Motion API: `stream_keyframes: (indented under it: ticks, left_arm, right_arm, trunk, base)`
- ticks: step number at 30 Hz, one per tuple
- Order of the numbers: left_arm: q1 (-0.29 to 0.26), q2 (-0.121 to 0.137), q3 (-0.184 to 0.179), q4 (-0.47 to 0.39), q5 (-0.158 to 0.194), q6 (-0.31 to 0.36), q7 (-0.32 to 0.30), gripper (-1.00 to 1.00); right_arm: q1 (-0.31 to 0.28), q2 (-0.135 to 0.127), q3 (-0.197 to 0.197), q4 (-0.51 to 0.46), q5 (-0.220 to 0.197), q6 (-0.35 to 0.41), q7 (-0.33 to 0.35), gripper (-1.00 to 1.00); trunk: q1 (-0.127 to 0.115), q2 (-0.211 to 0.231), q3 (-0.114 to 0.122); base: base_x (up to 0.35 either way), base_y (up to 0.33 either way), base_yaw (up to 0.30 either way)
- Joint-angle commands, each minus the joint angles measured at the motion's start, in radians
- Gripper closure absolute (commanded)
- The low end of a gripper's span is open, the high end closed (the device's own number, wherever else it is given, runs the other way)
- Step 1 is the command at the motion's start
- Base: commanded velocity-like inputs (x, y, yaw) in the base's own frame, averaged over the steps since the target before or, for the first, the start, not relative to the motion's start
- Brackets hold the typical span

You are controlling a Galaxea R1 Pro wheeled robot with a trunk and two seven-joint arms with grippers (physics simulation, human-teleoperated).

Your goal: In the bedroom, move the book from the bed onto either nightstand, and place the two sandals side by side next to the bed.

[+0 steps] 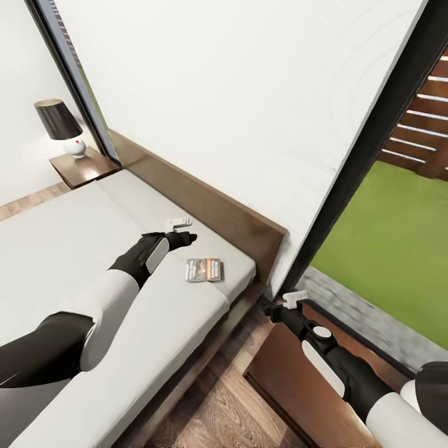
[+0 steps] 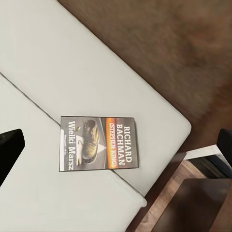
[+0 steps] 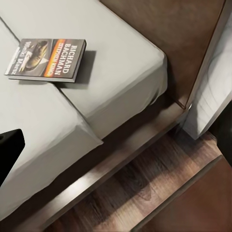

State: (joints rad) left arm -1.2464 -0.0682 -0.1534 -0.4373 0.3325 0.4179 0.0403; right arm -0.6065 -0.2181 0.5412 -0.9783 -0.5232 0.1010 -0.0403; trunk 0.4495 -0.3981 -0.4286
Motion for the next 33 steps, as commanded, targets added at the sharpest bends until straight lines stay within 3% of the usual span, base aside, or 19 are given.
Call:
stream_keyframes:
  ticks: [1,33]
  left_arm:
    - [-0.001,0.001,-0.006,-0.001,0.008,0.004,0.004,-1.0]
    - [-0.001,0.001,-0.005,-0.001,0.008,0.004,0.003,-1.0]
  right_arm:
    - [-0.001,-0.001,0.003,-0.002,-0.008,0.003,-0.004,-1.0]
    - [-0.001,-0.001,0.002,-0.002,-0.008,0.003,-0.004,-1.0]
  trunk:
    - [0.0,-0.002,-0.003]
    - [0.0,-0.002,-0.054]
  base:
    - [0.0,0.0,0.0]
    - [0.0,0.0,0.0]
